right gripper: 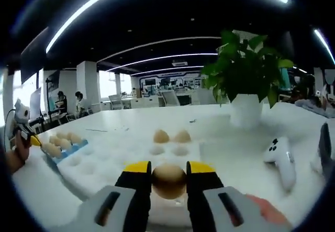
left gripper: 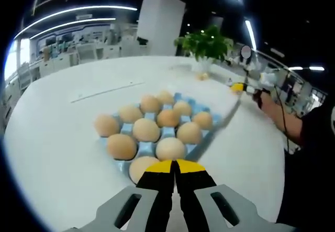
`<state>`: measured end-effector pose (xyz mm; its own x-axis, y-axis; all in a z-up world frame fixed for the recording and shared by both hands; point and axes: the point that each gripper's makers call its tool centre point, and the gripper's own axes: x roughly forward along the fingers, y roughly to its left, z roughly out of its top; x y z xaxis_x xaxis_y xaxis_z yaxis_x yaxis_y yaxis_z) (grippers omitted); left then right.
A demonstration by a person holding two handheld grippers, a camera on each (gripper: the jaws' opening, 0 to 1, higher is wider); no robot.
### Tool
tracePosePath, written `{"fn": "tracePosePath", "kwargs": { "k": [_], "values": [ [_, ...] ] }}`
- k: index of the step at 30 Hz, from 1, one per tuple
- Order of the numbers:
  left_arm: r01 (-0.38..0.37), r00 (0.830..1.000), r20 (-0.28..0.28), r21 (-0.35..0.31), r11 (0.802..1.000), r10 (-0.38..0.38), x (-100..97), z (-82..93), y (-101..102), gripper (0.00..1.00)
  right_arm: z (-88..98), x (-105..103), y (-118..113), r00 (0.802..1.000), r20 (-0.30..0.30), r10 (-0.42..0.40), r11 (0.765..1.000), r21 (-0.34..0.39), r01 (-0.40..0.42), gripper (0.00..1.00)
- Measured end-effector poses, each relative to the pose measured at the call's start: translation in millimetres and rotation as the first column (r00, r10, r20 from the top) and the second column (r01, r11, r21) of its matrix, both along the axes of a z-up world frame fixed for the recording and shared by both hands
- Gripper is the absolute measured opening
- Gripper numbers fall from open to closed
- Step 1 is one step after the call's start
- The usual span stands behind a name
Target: Pick up the eggs on the table and place them into the egg tray on the table
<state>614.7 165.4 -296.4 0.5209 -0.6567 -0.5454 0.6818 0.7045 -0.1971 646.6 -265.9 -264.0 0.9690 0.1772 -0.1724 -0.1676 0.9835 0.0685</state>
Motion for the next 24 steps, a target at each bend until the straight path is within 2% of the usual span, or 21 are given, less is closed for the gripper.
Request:
{"fn": "tracePosePath", "kwargs": {
  "k": [8, 11, 16, 24],
  "values": [
    [-0.003, 1.000, 0.017, -0.004, 1.000, 0.003, -0.9, 5.3, 3.1, 0.01, 16.4, -0.6, 15.9, 1.000, -0.001, 0.028, 1.000, 0.008, -0.028, 0.26],
    [0.005, 1.000, 0.016, -0.009, 1.000, -0.004, -1.6, 4.7, 0.0, 0.01, 21.8, -3.0, 29.4, 0.999, -0.001, 0.052, 0.998, 0.024, -0.052, 0.26],
    [0.018, 1.000, 0.016, -0.003, 1.000, -0.018, -2.2, 3.9, -4.2, 0.01, 27.2, -5.1, 50.3, 0.997, 0.017, 0.080, 0.997, 0.012, -0.081, 0.26],
    [0.013, 1.000, 0.014, -0.009, 1.000, -0.013, 0.4, 4.4, -1.5, 0.01, 21.1, 0.4, 87.9, 0.991, 0.024, 0.131, 0.991, 0.005, -0.131, 0.26]
  ]
}}
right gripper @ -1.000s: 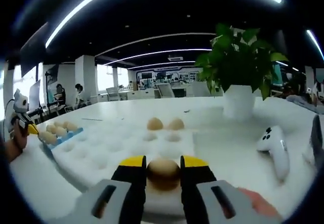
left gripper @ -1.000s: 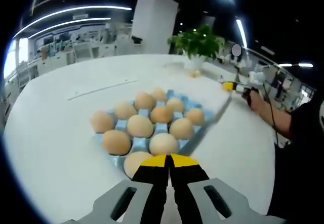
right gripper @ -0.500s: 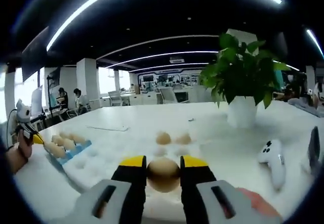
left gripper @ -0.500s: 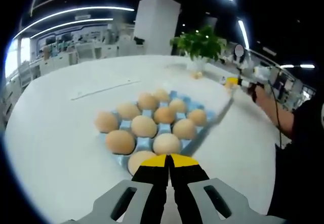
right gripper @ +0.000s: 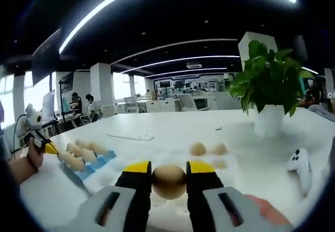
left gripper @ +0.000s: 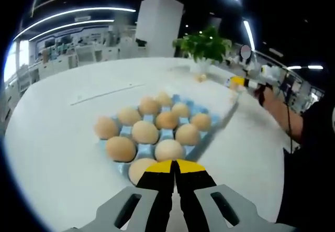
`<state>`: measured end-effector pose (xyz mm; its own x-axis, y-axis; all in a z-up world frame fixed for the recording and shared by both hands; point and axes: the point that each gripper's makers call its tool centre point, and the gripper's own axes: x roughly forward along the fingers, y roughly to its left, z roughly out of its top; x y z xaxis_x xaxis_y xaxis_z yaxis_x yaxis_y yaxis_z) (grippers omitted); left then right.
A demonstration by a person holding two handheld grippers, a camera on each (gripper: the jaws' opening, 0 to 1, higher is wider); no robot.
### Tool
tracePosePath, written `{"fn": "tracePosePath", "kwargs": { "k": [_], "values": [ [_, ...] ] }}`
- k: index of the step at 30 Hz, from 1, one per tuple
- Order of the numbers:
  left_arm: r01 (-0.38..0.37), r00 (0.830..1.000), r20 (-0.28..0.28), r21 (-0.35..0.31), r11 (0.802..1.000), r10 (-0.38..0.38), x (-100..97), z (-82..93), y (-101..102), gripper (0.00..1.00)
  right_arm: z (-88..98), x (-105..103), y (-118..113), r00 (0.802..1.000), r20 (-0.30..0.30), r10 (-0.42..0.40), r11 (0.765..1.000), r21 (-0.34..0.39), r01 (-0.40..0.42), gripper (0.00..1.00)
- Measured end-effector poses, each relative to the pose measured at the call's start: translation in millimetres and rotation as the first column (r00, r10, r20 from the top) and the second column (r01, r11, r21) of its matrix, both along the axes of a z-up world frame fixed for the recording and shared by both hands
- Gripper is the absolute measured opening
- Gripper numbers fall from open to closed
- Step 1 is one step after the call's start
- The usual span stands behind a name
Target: Pick up the eggs on the table and place them into the egg tray on the table
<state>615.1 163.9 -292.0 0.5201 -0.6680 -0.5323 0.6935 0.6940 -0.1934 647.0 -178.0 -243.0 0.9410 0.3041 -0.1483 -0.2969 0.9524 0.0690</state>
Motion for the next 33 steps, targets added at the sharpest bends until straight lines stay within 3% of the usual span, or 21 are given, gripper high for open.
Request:
{"fn": "tracePosePath", "kwargs": {
  "k": [11, 33],
  "values": [
    [0.002, 1.000, -0.002, -0.002, 1.000, -0.002, -2.1, -1.1, -0.8, 0.01, -3.7, 1.9, 54.4, 0.997, -0.008, 0.073, 0.997, 0.013, -0.073, 0.26],
    [0.001, 1.000, -0.003, -0.012, 1.000, -0.001, -0.3, 0.7, 1.4, 0.01, -10.3, 2.6, 139.0, 0.977, -0.035, 0.212, 0.976, 0.055, -0.210, 0.26]
  ]
}}
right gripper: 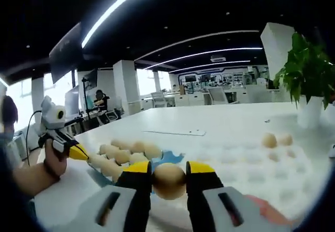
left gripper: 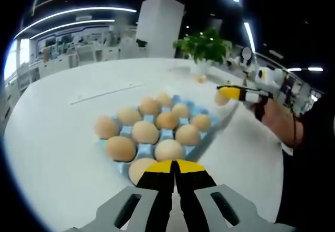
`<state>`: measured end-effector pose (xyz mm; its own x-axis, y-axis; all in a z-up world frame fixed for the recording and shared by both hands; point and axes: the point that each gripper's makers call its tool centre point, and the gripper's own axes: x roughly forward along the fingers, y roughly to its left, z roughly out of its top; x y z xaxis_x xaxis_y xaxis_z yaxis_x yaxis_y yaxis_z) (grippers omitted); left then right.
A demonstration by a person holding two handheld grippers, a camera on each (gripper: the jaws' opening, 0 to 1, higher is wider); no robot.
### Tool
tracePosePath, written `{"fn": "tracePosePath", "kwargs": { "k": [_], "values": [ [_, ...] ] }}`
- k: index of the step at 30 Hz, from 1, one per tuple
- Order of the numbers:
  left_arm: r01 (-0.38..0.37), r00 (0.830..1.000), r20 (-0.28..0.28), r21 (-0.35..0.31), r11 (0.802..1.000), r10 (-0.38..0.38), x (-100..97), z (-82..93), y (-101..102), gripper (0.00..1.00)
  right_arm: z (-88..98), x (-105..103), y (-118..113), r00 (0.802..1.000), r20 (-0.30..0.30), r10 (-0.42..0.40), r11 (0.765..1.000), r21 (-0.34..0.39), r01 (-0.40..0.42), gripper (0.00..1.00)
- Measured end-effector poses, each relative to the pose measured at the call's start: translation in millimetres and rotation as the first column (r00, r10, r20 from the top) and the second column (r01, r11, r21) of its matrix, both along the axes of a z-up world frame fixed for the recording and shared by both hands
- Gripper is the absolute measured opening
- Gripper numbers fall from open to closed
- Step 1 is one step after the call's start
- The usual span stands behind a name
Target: Pick up the eggs on the table and place them into the egg tray on the table
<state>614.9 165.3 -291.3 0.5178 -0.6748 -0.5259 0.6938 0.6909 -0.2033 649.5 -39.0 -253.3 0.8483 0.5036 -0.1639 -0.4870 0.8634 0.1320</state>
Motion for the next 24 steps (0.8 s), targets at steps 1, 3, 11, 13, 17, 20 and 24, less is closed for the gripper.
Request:
{"fn": "tracePosePath", "kwargs": {
  "k": [1, 3, 11, 13, 17, 20, 24],
  "values": [
    [0.000, 1.000, 0.000, 0.000, 1.000, 0.000, 0.1, 0.0, 0.1, 0.01, 0.2, -0.1, 3.4, 1.000, 0.000, 0.007, 1.000, 0.002, -0.007, 0.26],
    [0.000, 1.000, 0.000, -0.001, 1.000, 0.000, -1.3, 0.2, -0.8, 0.01, 0.5, -1.2, 10.8, 1.000, -0.001, 0.020, 1.000, 0.003, -0.020, 0.26],
    [0.001, 1.000, 0.002, -0.002, 1.000, -0.001, -1.2, 0.9, -1.0, 0.01, -1.7, -2.8, 31.5, 0.998, -0.003, 0.055, 0.998, -0.001, -0.055, 0.26],
    [0.001, 1.000, 0.002, -0.003, 1.000, -0.001, -0.3, 1.0, -0.6, 0.01, -3.6, -2.6, 34.4, 0.998, -0.007, 0.061, 0.998, -0.002, -0.061, 0.26],
    [0.002, 1.000, 0.000, -0.003, 1.000, -0.002, 0.1, 1.1, -0.6, 0.01, -8.2, -2.9, 42.0, 0.997, -0.014, 0.071, 0.997, -0.002, -0.071, 0.26],
    [0.002, 1.000, 0.001, -0.003, 1.000, -0.002, 0.2, 1.4, -0.8, 0.01, -11.5, -2.5, 45.1, 0.997, -0.016, 0.073, 0.997, -0.007, -0.073, 0.26],
    [0.002, 1.000, 0.000, -0.003, 1.000, -0.002, 1.2, 1.8, -0.5, 0.01, -18.0, -1.3, 49.6, 0.997, -0.022, 0.076, 0.997, -0.020, -0.076, 0.26]
  ]
}}
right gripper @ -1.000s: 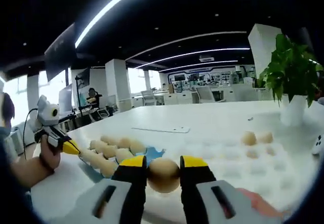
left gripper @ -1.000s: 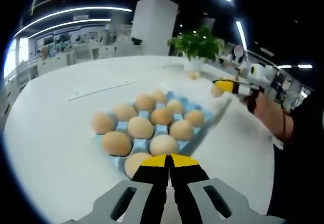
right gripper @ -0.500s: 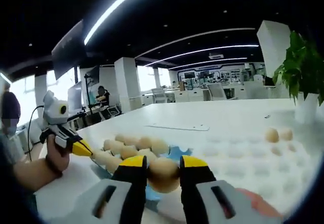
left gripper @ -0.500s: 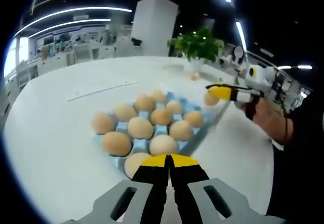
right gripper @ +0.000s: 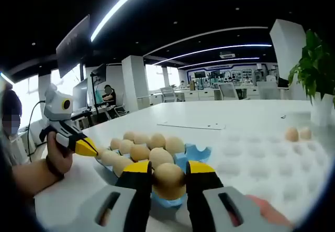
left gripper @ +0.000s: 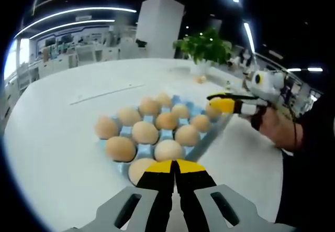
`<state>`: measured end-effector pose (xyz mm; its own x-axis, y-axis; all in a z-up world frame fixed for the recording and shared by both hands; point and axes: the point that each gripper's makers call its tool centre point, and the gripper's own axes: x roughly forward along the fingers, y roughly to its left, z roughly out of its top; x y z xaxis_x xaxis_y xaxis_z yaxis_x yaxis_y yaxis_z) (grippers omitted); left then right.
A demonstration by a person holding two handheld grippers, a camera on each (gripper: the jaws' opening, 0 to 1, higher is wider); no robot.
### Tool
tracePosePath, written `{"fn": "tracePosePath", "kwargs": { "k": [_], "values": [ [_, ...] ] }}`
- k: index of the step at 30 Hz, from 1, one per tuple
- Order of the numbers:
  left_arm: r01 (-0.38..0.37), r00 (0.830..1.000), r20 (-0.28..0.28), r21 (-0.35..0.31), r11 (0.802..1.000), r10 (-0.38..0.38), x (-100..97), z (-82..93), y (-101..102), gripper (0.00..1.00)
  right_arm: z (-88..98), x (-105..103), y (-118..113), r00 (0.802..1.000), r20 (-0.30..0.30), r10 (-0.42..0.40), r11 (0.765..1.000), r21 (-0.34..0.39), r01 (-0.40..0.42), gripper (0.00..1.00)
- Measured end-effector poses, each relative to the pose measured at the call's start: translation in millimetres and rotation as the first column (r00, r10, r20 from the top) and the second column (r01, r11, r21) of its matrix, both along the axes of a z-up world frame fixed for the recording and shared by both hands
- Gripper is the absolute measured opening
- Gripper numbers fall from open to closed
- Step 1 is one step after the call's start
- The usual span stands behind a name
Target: Pick up the eggs on the table and place them into the egg tray on the table
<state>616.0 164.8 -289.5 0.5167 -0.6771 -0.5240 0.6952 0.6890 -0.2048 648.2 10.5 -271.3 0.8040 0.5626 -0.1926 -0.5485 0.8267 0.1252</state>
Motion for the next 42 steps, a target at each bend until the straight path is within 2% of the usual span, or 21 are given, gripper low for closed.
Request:
{"fn": "tracePosePath", "kwargs": {
  "k": [14, 23, 29, 32, 34, 36, 38, 40, 42],
  "values": [
    [-0.004, 1.000, 0.004, -0.003, 1.000, 0.004, 1.1, 2.8, 1.8, 0.01, -19.0, 1.4, 2.9, 1.000, -0.029, 0.006, 1.000, -0.029, -0.007, 0.26],
    [-0.013, 1.000, 0.013, -0.006, 1.000, 0.013, 0.2, 6.4, 4.6, 0.01, -22.2, 1.1, 4.3, 1.000, 0.013, 0.017, 0.996, -0.087, -0.016, 0.27],
    [-0.018, 1.000, 0.019, -0.007, 1.000, 0.018, 0.8, 8.5, 6.9, 0.01, -23.9, 1.2, 4.1, 0.999, 0.016, 0.034, 0.991, -0.131, -0.032, 0.27],
    [-0.021, 0.999, 0.025, -0.010, 1.000, 0.021, 0.6, 9.9, 8.3, 0.01, -24.1, 1.6, 1.2, 0.999, 0.018, 0.034, 0.985, -0.172, -0.030, 0.32],
    [-0.023, 0.999, 0.026, -0.012, 1.000, 0.024, 0.1, 10.3, 9.1, 0.01, -24.0, 2.7, -3.1, 0.999, 0.025, 0.027, 0.980, -0.196, -0.022, 0.40],
    [-0.026, 0.999, 0.029, -0.014, 1.000, 0.026, 0.0, 11.1, 10.3, 0.01, -21.3, 1.0, -7.0, 0.999, 0.021, 0.036, 0.984, -0.173, -0.032, 0.44],
    [-0.028, 0.999, 0.032, -0.018, 0.999, 0.028, 0.0, 11.9, 11.3, 0.01, -16.9, -1.9, -11.3, 0.999, 0.012, 0.051, 0.991, -0.128, -0.049, 0.40],
    [-0.028, 0.999, 0.034, -0.024, 0.999, 0.029, 0.0, 12.7, 11.6, 0.01, -15.3, -4.1, -18.3, 0.998, 0.006, 0.058, 0.990, -0.126, -0.057, 0.37],
    [-0.026, 0.999, 0.034, -0.025, 0.999, 0.027, -0.4, 12.7, 11.1, 0.01, -11.5, -5.5, -25.7, 0.999, 0.010, 0.052, 0.992, -0.117, -0.051, 0.39]
  ]
}}
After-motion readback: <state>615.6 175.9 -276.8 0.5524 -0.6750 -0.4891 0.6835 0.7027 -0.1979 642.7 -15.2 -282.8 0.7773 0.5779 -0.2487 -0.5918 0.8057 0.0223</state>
